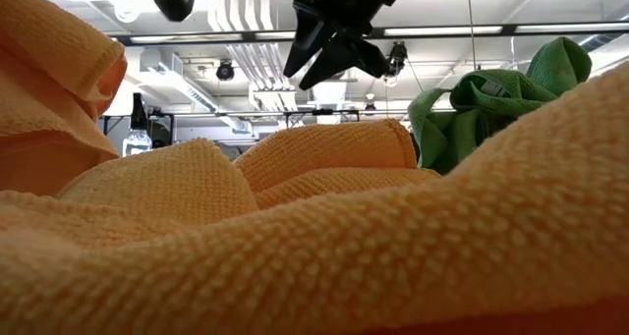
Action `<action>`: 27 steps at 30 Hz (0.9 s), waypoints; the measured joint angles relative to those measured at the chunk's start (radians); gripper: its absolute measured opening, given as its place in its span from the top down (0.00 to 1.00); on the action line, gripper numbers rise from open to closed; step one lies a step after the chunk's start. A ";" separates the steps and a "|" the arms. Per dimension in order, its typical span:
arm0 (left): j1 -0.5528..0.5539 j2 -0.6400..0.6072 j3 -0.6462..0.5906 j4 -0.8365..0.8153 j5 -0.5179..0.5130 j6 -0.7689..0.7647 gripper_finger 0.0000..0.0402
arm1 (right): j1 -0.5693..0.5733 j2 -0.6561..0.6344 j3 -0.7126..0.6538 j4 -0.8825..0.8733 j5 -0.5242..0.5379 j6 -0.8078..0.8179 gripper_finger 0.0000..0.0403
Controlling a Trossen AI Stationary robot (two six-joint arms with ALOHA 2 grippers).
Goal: Sort microfiber towel by color & place in baskets
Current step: Put the right green towel into the right transparent bin
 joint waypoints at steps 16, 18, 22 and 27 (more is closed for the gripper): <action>0.000 -0.118 0.000 -0.320 -0.131 0.120 0.57 | -0.027 0.000 -0.006 -0.030 -0.002 0.000 0.67; 0.000 -0.129 0.000 -0.326 -0.145 0.125 0.57 | -0.035 0.012 -0.010 -0.041 -0.001 0.000 0.67; 0.000 -0.151 0.000 -0.339 -0.153 0.131 0.57 | -0.044 0.057 -0.009 -0.048 -0.009 0.007 0.67; 0.000 -0.167 0.000 -0.377 -0.153 0.125 0.57 | -0.053 0.155 0.011 -0.042 -0.106 0.008 0.67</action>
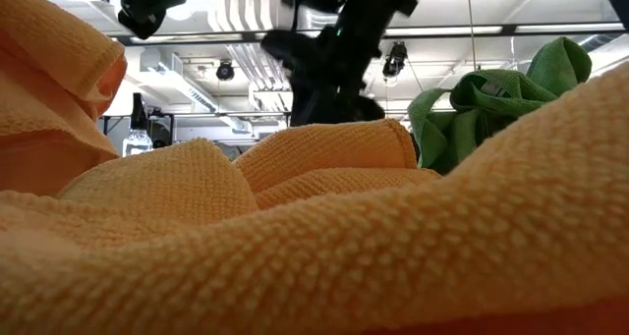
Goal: Sort microfiber towel by color & place in baskets
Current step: Put the right green towel into the right transparent bin
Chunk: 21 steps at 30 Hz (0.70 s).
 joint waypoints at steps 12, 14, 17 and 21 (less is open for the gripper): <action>0.000 -0.041 0.000 -0.055 0.001 -0.001 0.57 | -0.002 0.243 0.261 -0.081 -0.107 -0.071 0.67; 0.000 -0.051 0.000 -0.067 0.001 -0.001 0.57 | -0.004 0.277 0.330 -0.125 -0.107 -0.104 0.67; 0.000 -0.061 0.000 -0.083 0.001 -0.001 0.57 | -0.010 0.320 0.427 -0.196 -0.107 -0.157 0.67; 0.000 -0.067 0.000 -0.099 0.001 -0.005 0.57 | -0.021 0.358 0.519 -0.242 -0.107 -0.200 0.67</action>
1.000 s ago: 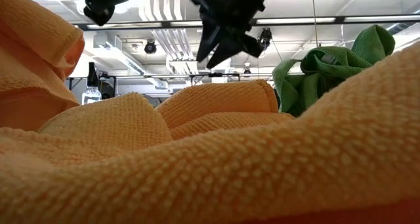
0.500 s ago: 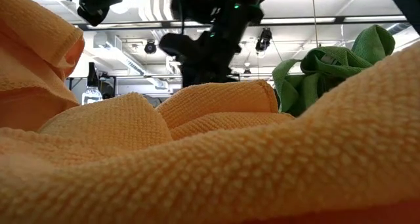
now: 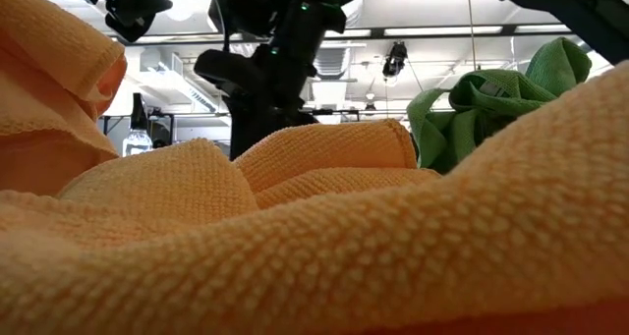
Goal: Sort microfiber towel by color & place in baskets
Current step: Put the right green towel into the right transparent bin
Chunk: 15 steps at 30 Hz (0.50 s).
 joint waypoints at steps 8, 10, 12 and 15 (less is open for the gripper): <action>0.000 0.008 0.000 0.005 -0.021 -0.017 0.57 | -0.019 0.010 0.059 -0.012 -0.016 -0.107 0.67; 0.000 0.012 0.000 0.006 -0.027 -0.028 0.57 | -0.026 0.010 0.059 -0.018 -0.047 -0.119 0.67; 0.000 0.017 0.000 0.015 -0.028 -0.041 0.57 | -0.032 0.011 0.055 -0.018 -0.083 -0.138 0.67; 0.000 0.017 0.000 0.015 -0.028 -0.042 0.57 | -0.037 0.013 0.046 -0.015 -0.095 -0.173 0.67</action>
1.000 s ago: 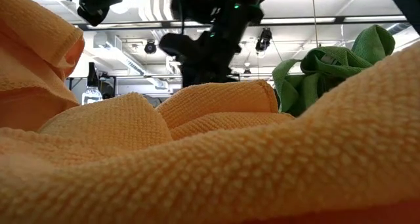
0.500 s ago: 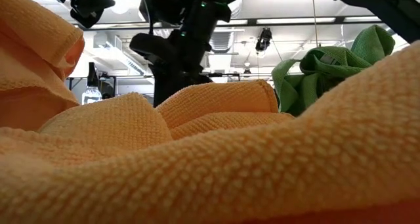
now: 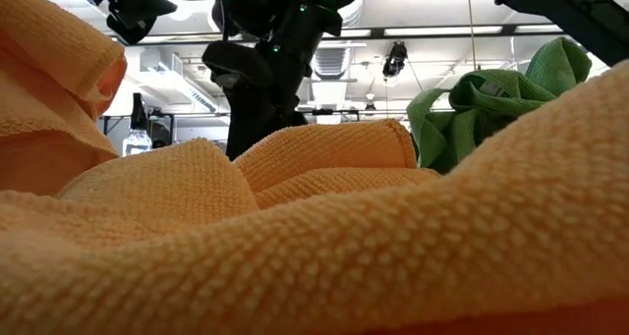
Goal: Sort microfiber towel by color & place in baskets
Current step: Put the right green towel into the right transparent bin
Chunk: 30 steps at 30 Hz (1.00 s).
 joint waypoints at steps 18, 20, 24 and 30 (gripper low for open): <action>0.000 0.012 0.000 0.001 -0.023 0.001 0.57 | -0.017 0.000 -0.082 0.066 0.003 -0.020 0.67; 0.000 0.018 0.000 0.001 -0.023 0.001 0.57 | -0.017 0.000 -0.098 0.076 0.007 -0.019 0.67; 0.000 0.031 0.000 0.001 -0.023 0.001 0.57 | -0.017 0.000 -0.125 0.097 0.010 0.011 0.67; 0.000 0.055 0.000 0.001 -0.023 0.001 0.57 | -0.017 0.000 -0.176 0.101 0.010 0.017 0.67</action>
